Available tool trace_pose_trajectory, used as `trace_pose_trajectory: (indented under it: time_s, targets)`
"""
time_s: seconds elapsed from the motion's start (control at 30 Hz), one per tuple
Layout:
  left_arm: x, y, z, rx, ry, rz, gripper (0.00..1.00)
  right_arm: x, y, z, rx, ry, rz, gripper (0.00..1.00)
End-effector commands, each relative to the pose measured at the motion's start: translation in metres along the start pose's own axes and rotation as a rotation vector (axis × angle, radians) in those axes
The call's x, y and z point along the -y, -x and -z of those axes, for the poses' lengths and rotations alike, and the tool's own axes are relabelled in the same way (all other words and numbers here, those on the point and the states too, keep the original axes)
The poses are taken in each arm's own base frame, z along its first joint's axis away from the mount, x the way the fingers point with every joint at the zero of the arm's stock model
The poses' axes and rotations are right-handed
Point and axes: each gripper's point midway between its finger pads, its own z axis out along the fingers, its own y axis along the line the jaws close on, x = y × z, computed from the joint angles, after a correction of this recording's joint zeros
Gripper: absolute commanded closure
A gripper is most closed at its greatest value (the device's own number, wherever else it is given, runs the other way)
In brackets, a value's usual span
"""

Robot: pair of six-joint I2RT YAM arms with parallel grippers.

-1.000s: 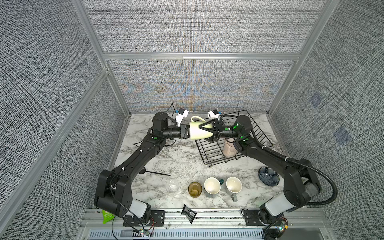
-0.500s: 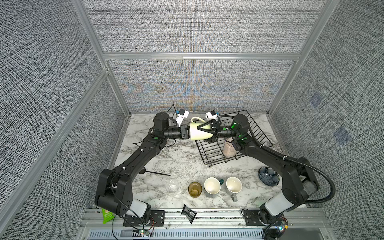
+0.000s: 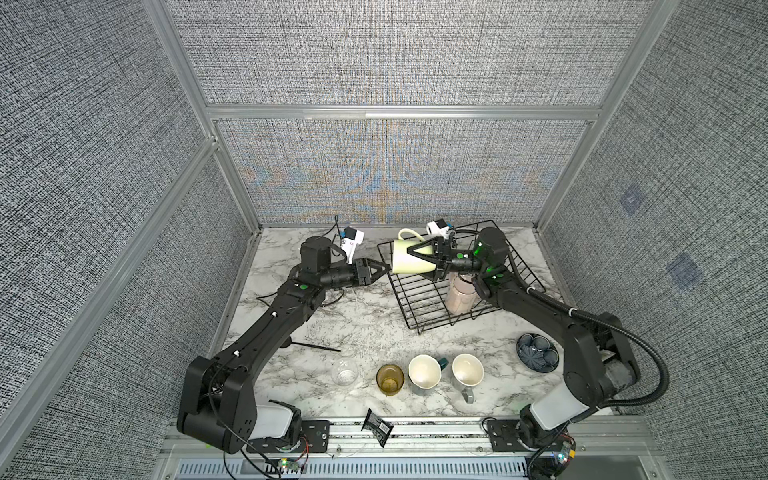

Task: Load the cups into the dish rack
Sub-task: 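Set the pale green mug in the rack with the right gripper while the left withdraws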

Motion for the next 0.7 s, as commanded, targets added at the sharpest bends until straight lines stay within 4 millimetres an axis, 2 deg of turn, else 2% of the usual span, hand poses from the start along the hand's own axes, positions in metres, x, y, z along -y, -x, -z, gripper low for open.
trace_pose_trajectory:
  time_s: [0.0, 0.17, 0.27, 0.47, 0.67]
  targets:
    - [-0.018, 0.0, 0.009, 0.035, 0.108, -0.011, 0.52, 0.022, 0.006, 0.013, 0.024, -0.127, 0.094, 0.37]
    - [-0.039, -0.009, 0.026, 0.06, 0.261, -0.008, 0.5, 0.061, 0.012, 0.044, 0.027, -0.552, 0.269, 0.37]
    - [-0.054, -0.017, 0.039, 0.066, 0.368, -0.004, 0.49, 0.079, 0.018, 0.065, 0.017, -0.764, 0.304, 0.37]
    - [-0.068, -0.033, 0.066, 0.06, 0.516, -0.019, 0.49, 0.12, 0.034, 0.099, 0.0, -1.085, 0.19, 0.41]
    - [-0.07, -0.039, 0.075, 0.096, 0.534, -0.035, 0.49, 0.151, 0.061, 0.108, 0.027, -1.292, 0.161, 0.43]
